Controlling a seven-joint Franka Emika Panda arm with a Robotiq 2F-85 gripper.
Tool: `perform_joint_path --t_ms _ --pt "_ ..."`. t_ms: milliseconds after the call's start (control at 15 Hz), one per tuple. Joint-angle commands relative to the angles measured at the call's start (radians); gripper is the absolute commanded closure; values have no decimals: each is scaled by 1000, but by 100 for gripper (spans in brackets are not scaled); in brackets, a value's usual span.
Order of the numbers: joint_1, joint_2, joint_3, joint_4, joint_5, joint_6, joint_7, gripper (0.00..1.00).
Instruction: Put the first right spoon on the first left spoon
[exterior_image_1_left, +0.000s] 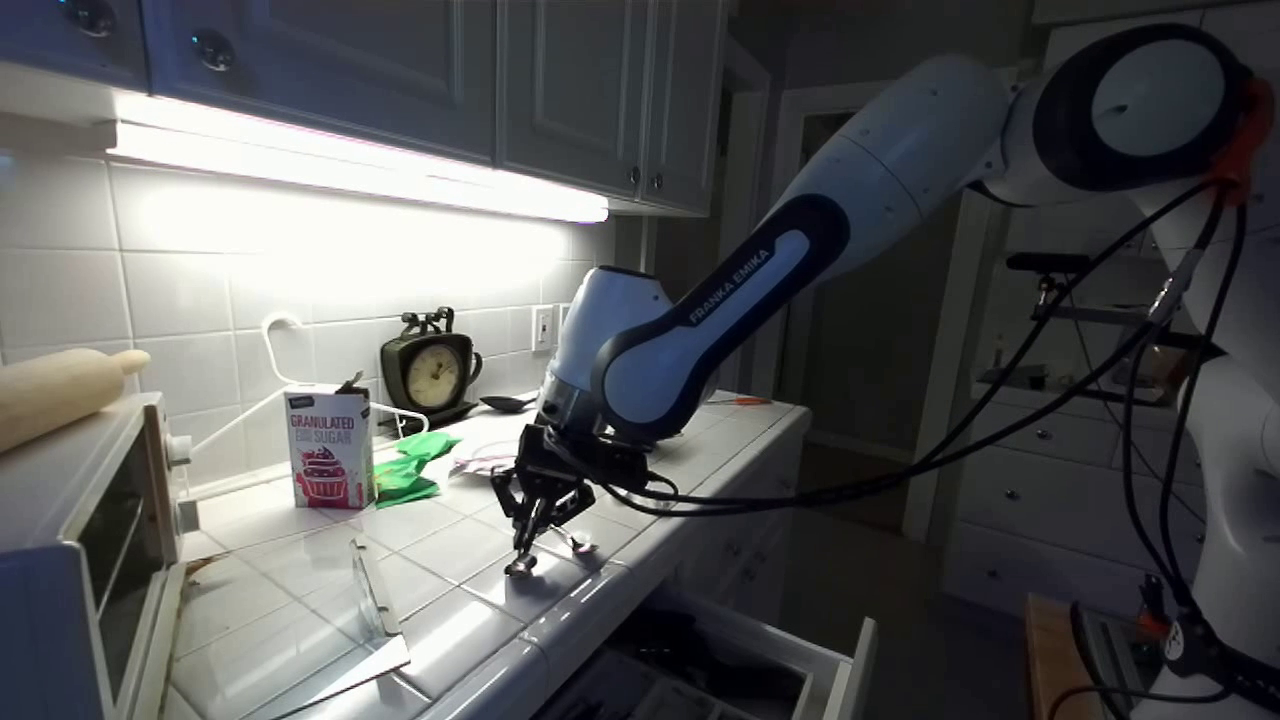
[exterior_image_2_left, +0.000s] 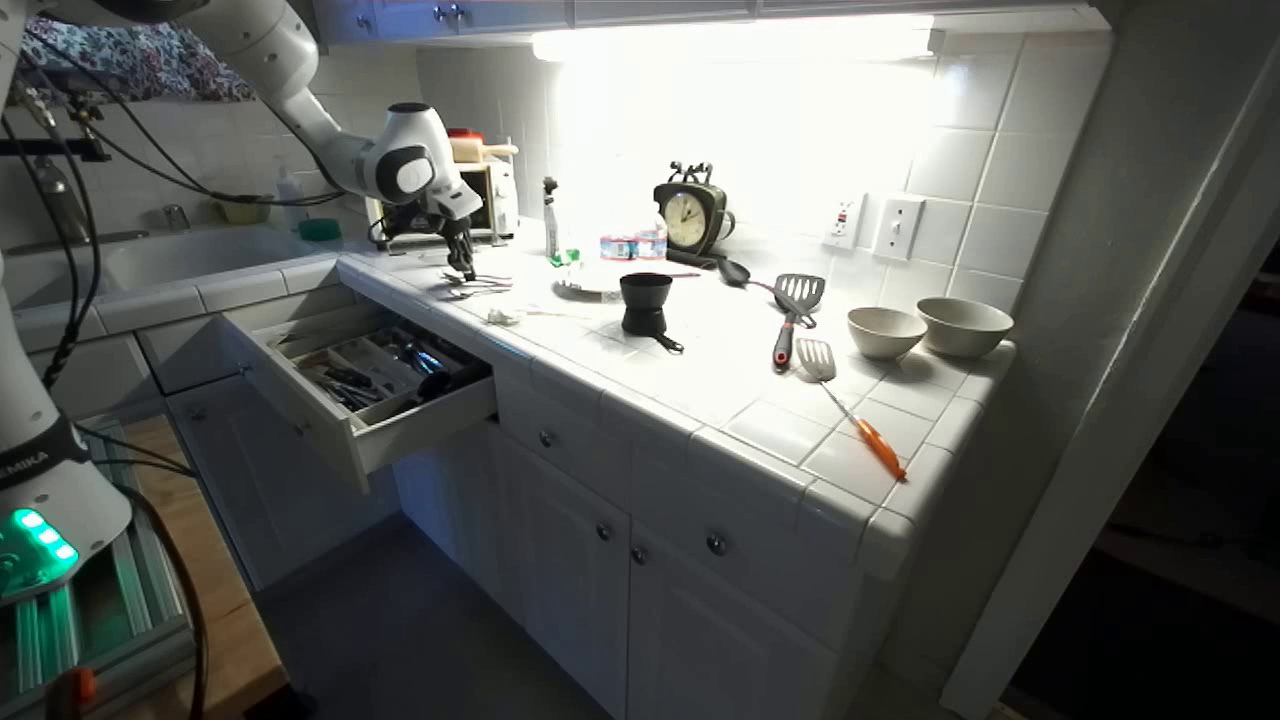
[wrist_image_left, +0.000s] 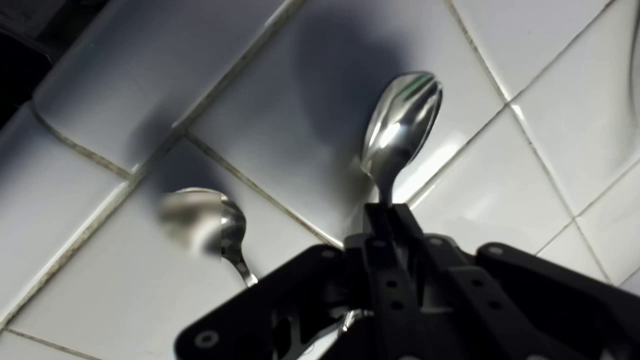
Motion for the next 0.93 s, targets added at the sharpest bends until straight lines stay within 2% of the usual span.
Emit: perform_joint_path --t_ms 0,867 --pt "22 -21 -21 -24 -21 4 42 98" --pt "38 -9 -34 -12 -28 -1 72 98"
